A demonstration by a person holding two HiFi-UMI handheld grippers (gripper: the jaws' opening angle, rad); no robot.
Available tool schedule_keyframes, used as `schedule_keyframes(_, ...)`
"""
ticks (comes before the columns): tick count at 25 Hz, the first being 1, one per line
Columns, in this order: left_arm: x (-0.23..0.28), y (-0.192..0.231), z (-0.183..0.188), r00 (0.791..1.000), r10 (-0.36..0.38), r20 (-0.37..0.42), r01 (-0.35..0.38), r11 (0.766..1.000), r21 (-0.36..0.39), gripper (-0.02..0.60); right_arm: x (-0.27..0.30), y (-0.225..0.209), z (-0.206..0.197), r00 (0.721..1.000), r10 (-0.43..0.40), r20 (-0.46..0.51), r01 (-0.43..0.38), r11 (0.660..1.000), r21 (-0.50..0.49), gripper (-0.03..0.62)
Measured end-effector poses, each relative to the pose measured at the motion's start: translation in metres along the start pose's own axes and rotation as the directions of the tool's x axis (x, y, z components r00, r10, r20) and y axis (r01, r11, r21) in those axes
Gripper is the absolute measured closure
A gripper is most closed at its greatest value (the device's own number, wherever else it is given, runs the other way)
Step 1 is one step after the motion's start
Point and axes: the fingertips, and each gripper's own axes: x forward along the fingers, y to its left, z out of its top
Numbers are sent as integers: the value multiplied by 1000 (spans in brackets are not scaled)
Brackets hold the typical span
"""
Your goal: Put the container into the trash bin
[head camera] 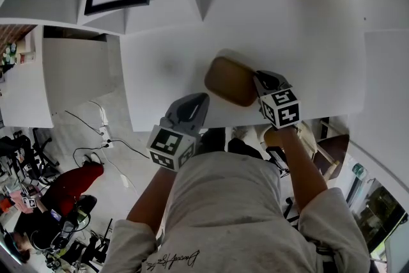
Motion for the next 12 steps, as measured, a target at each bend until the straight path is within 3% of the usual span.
schedule_keyframes(12,-3,2,2,1000,-14,4,14,1000,9,563,-6,0,0,1000,-6,7,5,998,69,554)
